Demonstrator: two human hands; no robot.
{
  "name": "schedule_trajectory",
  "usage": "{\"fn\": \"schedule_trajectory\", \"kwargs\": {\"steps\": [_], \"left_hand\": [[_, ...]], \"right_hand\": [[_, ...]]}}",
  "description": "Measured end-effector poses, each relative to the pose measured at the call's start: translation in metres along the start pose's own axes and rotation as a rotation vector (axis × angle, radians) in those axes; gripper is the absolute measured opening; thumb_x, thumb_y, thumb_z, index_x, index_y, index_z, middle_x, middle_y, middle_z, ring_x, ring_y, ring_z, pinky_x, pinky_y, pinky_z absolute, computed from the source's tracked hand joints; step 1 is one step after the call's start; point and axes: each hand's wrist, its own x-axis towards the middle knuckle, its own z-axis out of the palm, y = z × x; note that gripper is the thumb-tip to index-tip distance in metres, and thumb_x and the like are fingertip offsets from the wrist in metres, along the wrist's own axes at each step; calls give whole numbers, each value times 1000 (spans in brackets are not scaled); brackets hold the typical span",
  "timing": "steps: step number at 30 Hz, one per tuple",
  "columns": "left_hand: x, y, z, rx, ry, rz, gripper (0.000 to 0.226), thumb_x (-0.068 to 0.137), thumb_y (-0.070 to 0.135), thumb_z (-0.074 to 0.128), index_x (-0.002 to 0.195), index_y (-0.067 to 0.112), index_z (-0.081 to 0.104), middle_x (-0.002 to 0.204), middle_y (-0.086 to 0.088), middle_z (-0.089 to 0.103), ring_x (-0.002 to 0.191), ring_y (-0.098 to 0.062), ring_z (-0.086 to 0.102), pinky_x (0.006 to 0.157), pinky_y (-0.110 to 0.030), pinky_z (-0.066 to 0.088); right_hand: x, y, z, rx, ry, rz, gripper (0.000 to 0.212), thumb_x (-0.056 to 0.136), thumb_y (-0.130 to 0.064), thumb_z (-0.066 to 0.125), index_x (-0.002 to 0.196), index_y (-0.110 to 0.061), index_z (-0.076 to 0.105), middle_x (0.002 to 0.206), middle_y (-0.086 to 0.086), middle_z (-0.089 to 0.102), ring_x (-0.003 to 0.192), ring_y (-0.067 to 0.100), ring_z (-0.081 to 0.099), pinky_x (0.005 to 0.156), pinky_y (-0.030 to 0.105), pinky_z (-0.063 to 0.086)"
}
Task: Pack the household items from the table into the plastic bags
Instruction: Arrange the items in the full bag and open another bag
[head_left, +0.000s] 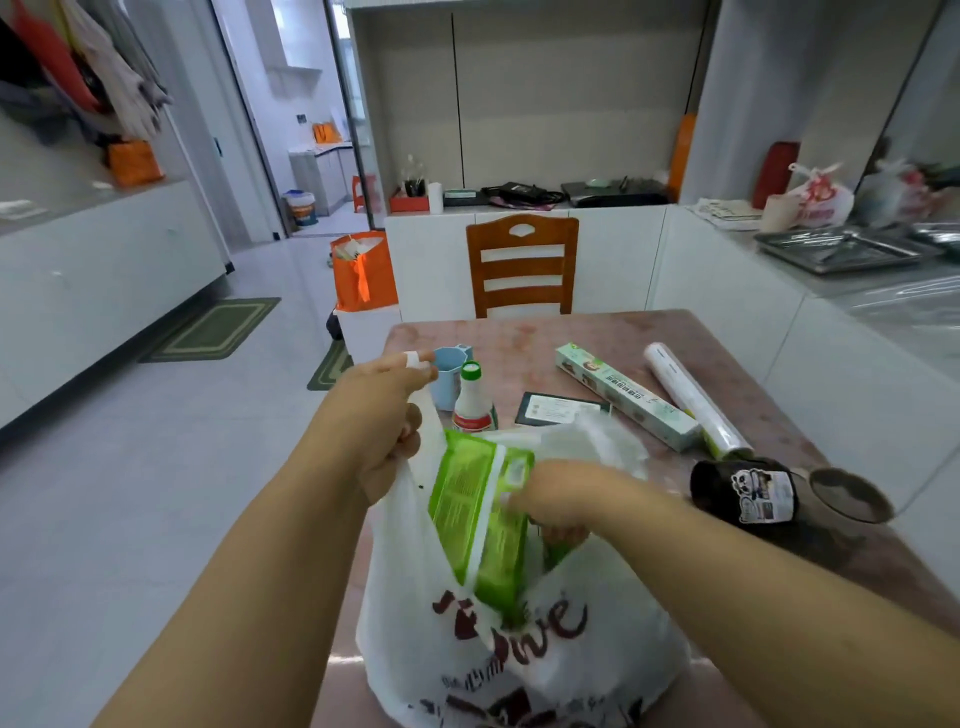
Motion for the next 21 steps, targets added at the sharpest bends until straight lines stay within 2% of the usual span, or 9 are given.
{"fn": "schedule_trajectory", "kwargs": {"steps": [1,3,5,7,9,12,15,17,21], "left_hand": [[-3,0,-2,-16,-9,4,14,94,12,53,92,17,66,102,-10,50,33,-3,27,33,-13,20],[-5,-1,-7,-31,-15,10,14,95,15,52,96,14,66,109,-11,59,35,-3,26,33,-12,19],[-7,0,-9,-34,-10,-9,21,95,19,52,109,9,63,122,-10,62,36,-4,27,32,-12,21],[-8,0,-8,-41,2,-28,31,94,22,52,120,6,58,127,-10,60,36,-4,29,31,-13,22],[-10,2,-7,-63,4,-30,32,95,22,50,121,5,57,125,-11,60,36,-4,30,30,-13,23],[-13,6,-16,-138,-22,-19,30,98,21,44,116,2,58,116,-11,63,33,-4,28,29,-12,21],[-20,13,-32,-201,-69,-19,29,98,22,42,110,1,58,107,-13,64,30,-3,26,27,-10,19],[-26,14,-42,-184,-98,-49,33,96,24,42,110,0,59,107,-15,64,29,-2,25,26,-9,17],[-32,6,-43,-84,-182,-155,41,94,33,45,111,1,64,107,-17,56,32,-4,33,26,-10,23]], "right_hand": [[-3,0,0,-215,101,-47,46,101,-43,36,65,-15,43,70,6,50,84,28,60,74,32,47],[-11,-4,-10,-366,250,-149,48,98,-49,36,66,-14,45,72,3,50,84,26,55,73,30,42],[-9,-7,-14,-351,342,-242,40,96,-49,41,98,-14,58,100,5,60,96,26,56,77,33,43],[-5,-11,-8,-421,220,-394,41,99,-42,40,130,-19,53,130,7,52,118,28,51,91,36,42],[0,-16,8,-427,9,-452,41,102,-27,36,138,-14,49,139,10,48,126,31,45,101,38,39],[11,-25,21,-306,-27,-336,46,99,-3,31,144,-6,35,142,17,47,124,38,47,102,45,41],[21,-27,11,-478,86,-264,48,102,-15,26,150,-18,27,154,9,33,137,39,29,108,52,32],[14,-24,2,-590,40,-175,48,101,-32,29,148,-26,31,154,10,29,141,35,22,109,50,27],[-7,-42,17,-646,-108,-268,51,98,-38,37,147,-22,35,148,12,36,131,33,38,101,38,35]]}}
